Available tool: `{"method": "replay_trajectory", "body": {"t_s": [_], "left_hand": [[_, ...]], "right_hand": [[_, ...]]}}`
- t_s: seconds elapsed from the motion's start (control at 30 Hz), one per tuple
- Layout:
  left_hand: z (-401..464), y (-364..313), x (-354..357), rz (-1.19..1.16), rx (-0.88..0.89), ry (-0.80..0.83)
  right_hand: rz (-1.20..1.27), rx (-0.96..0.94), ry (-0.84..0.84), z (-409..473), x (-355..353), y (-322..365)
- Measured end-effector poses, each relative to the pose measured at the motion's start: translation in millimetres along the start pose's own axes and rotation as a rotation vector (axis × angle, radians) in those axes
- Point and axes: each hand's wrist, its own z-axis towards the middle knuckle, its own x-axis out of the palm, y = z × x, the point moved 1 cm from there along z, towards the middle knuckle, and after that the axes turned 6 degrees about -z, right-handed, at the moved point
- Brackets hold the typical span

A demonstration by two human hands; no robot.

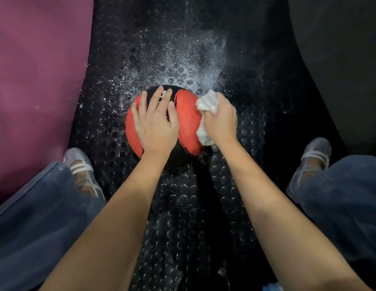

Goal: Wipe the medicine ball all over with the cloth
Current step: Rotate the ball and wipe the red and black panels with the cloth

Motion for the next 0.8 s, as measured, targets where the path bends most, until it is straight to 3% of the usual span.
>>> {"method": "replay_trajectory", "body": {"t_s": [0.07,0.2,0.37,0.53,0.6,0.7,0.8], "left_hand": [[-1.3,-4.6,2.6,0.01,-0.014,-0.024],[9.4,-2.7,1.1,-0.007,-0.049,-0.003],[-5.0,-0.3,-1.5,-0.024,-0.019,-0.025],[8.1,1.7,-2.2,-0.014,-0.066,0.003],[5.7,1.1,-2.0,-0.028,-0.063,0.003],[-0.1,-2.4,-0.2,-0.019,-0.055,-0.004],[8.4,-3.8,-0.4,-0.017,-0.072,-0.005]], "right_hand": [[-0.015,0.042,-0.009,-1.5,-0.8,0.8],[0.041,-0.181,-0.078,-49.3,0.5,4.2],[0.22,0.271,-0.024,-12.0,6.0,-24.1],[0.206,0.034,-0.104,-56.3,11.6,-2.2],[0.239,0.102,-0.139,-52.5,13.5,-9.7],[0.312,0.35,-0.118,-28.6,11.9,-27.2],[0.262,0.27,-0.129,-40.4,10.9,-14.0]]}}
